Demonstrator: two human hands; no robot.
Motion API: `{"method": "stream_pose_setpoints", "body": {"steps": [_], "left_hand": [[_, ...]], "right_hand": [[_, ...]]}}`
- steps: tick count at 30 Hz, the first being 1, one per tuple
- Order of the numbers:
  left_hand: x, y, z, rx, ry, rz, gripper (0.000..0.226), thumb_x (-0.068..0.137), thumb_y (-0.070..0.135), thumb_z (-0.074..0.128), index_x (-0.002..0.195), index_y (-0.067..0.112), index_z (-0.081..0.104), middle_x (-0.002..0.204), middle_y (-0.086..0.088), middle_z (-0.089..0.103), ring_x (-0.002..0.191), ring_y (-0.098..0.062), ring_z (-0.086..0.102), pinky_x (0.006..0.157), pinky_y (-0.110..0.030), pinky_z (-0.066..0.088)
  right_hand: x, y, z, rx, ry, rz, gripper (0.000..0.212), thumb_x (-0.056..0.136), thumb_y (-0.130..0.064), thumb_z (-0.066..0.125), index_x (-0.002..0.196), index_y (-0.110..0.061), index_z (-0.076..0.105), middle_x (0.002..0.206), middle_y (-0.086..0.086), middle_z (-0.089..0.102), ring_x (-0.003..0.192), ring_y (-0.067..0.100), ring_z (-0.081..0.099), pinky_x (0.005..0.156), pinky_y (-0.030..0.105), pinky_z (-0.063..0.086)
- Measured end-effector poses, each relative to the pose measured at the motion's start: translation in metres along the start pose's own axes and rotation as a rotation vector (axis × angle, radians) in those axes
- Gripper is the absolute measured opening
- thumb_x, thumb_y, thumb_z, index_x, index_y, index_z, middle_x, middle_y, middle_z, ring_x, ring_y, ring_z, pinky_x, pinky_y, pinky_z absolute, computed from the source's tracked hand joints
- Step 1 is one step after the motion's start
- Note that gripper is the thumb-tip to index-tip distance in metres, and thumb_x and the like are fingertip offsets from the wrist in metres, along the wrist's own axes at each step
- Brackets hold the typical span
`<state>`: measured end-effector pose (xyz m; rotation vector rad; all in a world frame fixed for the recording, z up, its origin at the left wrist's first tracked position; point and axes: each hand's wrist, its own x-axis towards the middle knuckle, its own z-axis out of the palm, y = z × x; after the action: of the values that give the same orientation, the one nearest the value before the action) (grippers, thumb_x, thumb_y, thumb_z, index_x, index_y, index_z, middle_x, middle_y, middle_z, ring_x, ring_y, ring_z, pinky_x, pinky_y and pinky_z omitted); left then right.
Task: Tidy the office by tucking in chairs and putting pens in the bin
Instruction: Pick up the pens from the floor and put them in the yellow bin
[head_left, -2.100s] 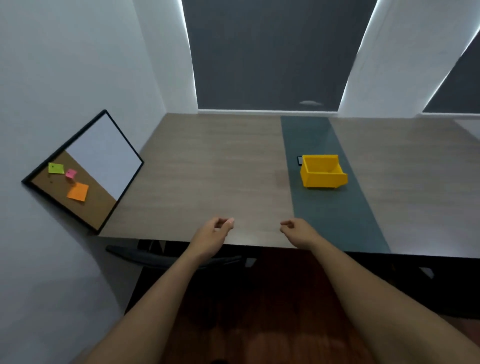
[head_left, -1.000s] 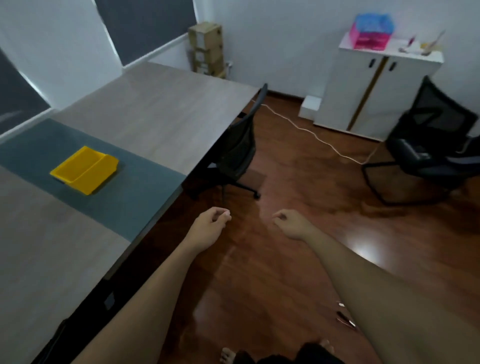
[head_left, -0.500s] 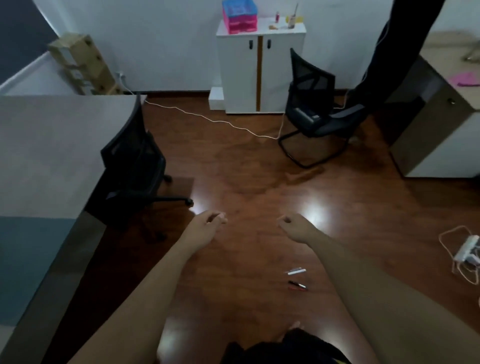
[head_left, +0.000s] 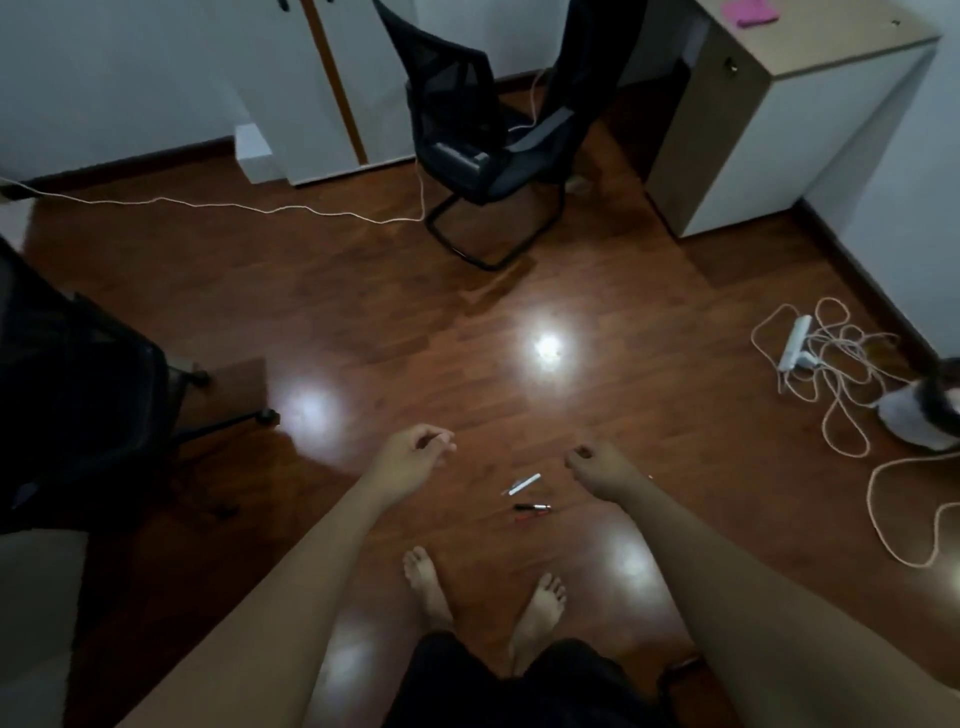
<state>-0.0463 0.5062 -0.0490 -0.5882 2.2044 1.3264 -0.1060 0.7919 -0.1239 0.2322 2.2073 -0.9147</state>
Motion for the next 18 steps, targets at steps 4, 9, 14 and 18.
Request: {"method": "stream_pose_setpoints", "body": {"steps": [4, 9, 14, 18], "left_hand": [[0.045, 0.003, 0.010, 0.035, -0.069, -0.007, 0.034, 0.115, 0.019, 0.050, 0.138, 0.001, 0.067, 0.133, -0.014, 0.076, 0.120, -0.037, 0.075, 0.062, -0.010, 0.050], [0.099, 0.012, 0.015, 0.044, -0.186, -0.008, 0.031, 0.114, 0.010, 0.051, 0.133, -0.007, 0.067, 0.131, -0.027, 0.074, 0.107, -0.032, 0.072, 0.092, -0.036, 0.057], [0.142, 0.017, 0.020, 0.113, -0.270, -0.025, 0.027, 0.113, 0.013, 0.051, 0.128, 0.001, 0.071, 0.126, -0.019, 0.079, 0.116, -0.042, 0.076, 0.105, -0.053, 0.059], [0.173, 0.016, 0.029, 0.136, -0.303, -0.052, 0.027, 0.113, 0.010, 0.050, 0.128, -0.002, 0.069, 0.125, -0.022, 0.078, 0.120, -0.044, 0.074, 0.107, -0.058, 0.057]], "right_hand": [[0.005, 0.018, -0.001, 0.046, 0.034, 0.072, 0.035, 0.107, -0.015, 0.054, 0.109, 0.014, 0.073, 0.086, 0.021, 0.063, 0.069, 0.016, 0.055, 0.061, 0.023, 0.041], [0.015, 0.025, 0.001, 0.171, 0.105, 0.179, 0.037, 0.107, -0.014, 0.053, 0.109, 0.020, 0.067, 0.084, 0.023, 0.056, 0.083, 0.023, 0.057, 0.075, 0.032, 0.039], [0.035, 0.019, 0.008, 0.260, 0.129, 0.229, 0.035, 0.107, -0.020, 0.055, 0.117, 0.010, 0.071, 0.098, 0.018, 0.067, 0.098, 0.032, 0.066, 0.086, 0.036, 0.049], [0.056, 0.015, 0.016, 0.336, 0.120, 0.247, 0.033, 0.109, -0.022, 0.055, 0.124, 0.000, 0.074, 0.123, 0.021, 0.075, 0.119, 0.035, 0.070, 0.097, 0.043, 0.054]]}}
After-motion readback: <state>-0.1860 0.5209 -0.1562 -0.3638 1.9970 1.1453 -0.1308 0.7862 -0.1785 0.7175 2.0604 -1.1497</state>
